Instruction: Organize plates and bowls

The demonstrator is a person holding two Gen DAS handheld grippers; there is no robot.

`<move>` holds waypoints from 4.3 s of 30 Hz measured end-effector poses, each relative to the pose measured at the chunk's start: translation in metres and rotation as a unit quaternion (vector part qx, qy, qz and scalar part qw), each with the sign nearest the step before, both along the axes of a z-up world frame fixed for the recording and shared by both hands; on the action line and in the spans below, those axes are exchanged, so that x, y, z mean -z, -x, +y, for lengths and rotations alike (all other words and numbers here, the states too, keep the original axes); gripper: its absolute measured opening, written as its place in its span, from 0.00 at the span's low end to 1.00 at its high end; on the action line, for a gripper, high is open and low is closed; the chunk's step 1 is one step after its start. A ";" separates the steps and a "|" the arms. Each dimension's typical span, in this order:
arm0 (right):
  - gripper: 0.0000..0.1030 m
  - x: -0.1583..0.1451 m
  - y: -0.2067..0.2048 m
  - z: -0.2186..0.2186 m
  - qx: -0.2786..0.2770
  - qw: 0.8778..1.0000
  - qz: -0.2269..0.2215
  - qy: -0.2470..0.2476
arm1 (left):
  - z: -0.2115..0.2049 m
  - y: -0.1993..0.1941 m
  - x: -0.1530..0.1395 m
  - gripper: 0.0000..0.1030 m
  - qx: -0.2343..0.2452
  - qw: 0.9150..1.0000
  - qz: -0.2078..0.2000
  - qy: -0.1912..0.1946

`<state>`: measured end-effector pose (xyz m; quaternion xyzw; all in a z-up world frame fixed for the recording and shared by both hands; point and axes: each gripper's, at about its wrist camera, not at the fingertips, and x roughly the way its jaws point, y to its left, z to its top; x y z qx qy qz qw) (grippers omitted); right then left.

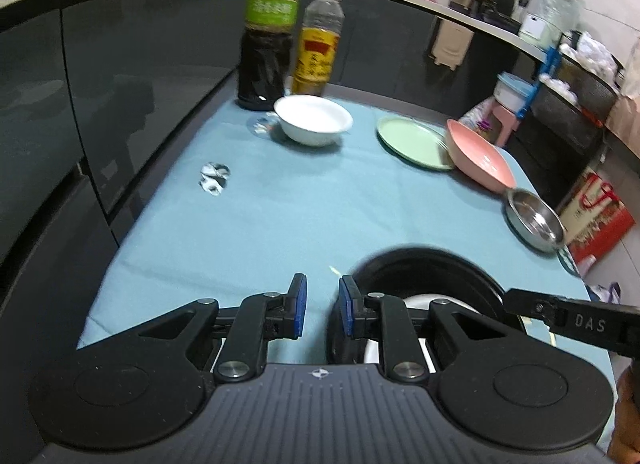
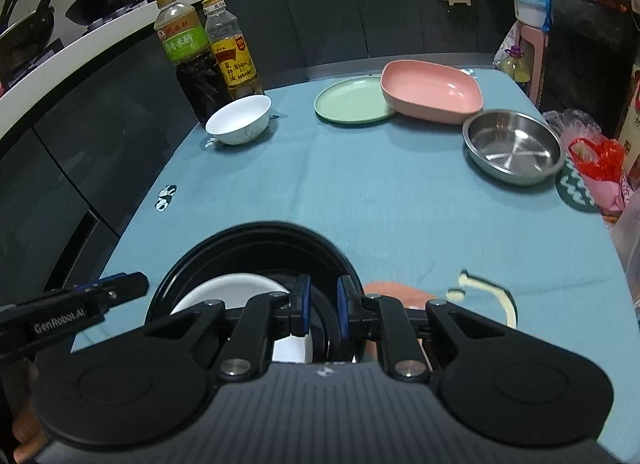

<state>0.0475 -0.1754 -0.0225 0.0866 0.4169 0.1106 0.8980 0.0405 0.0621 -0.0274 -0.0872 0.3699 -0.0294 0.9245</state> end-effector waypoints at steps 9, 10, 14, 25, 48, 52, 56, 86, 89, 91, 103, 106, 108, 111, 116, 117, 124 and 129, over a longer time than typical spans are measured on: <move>0.16 -0.015 -0.055 0.019 -0.027 0.999 -0.014 0.025 | 0.010 -0.057 -0.010 0.21 -0.030 0.999 -0.012 -0.023; 0.17 -0.016 -0.062 0.022 -0.030 0.999 -0.015 0.027 | 0.012 -0.064 -0.011 0.21 -0.031 0.999 -0.012 -0.024; 0.17 -0.022 -0.097 0.038 -0.051 0.998 -0.019 0.033 | 0.021 -0.103 -0.010 0.24 -0.042 0.999 -0.015 -0.020; 0.26 -0.021 -0.201 0.076 -0.057 0.998 0.005 -0.003 | 0.060 -0.202 0.011 0.27 -0.086 0.996 -0.005 0.030; 0.01 0.036 -0.280 0.109 -0.057 0.995 0.082 0.005 | 0.032 -0.279 0.060 0.13 -0.019 0.998 0.052 0.022; 0.01 0.022 -0.261 0.104 -0.066 0.996 0.063 0.023 | 0.031 -0.261 0.048 0.13 -0.011 0.998 0.060 0.032; 0.01 0.001 -0.234 0.097 -0.072 0.996 0.044 0.025 | 0.027 -0.232 0.029 0.13 -0.005 0.999 0.042 0.035; 0.05 -0.025 -0.007 0.031 -0.041 0.999 0.009 -0.014 | -0.020 -0.004 -0.014 0.14 0.065 0.997 -0.006 0.027; 0.05 -0.021 0.005 0.028 -0.039 0.999 0.013 -0.015 | -0.023 0.006 -0.010 0.14 0.070 0.997 -0.001 0.026; 0.05 -0.018 0.011 0.027 -0.040 0.999 0.015 -0.012 | -0.024 0.011 -0.006 0.14 0.071 0.997 0.004 0.027; 0.05 0.003 0.021 0.025 -0.038 0.998 0.041 -0.011 | -0.027 0.020 0.012 0.14 0.072 0.997 0.032 0.022; 0.05 0.006 0.020 0.026 -0.039 0.998 0.046 -0.010 | -0.025 0.018 0.016 0.14 0.072 0.996 0.042 0.023; 0.05 0.008 0.020 0.027 -0.043 0.998 0.049 -0.010 | -0.023 0.016 0.018 0.14 0.070 0.996 0.046 0.026; 0.06 0.009 0.020 0.029 -0.045 0.998 0.046 -0.005 | -0.021 0.017 0.018 0.14 0.072 0.996 0.044 0.032; 0.06 0.009 0.021 0.030 -0.048 0.998 0.041 -0.001 | -0.020 0.017 0.017 0.15 0.074 0.996 0.046 0.033; 0.06 0.009 0.021 0.031 -0.049 0.998 0.041 -0.001 | -0.019 0.018 0.017 0.15 0.076 0.996 0.045 0.033; 0.06 0.008 0.021 0.028 -0.048 0.998 0.044 -0.007 | -0.017 0.022 0.016 0.15 0.076 0.996 0.044 0.035; 0.06 0.005 0.023 0.026 -0.041 0.999 0.036 -0.004 | -0.015 0.025 0.015 0.15 0.070 0.996 0.039 0.035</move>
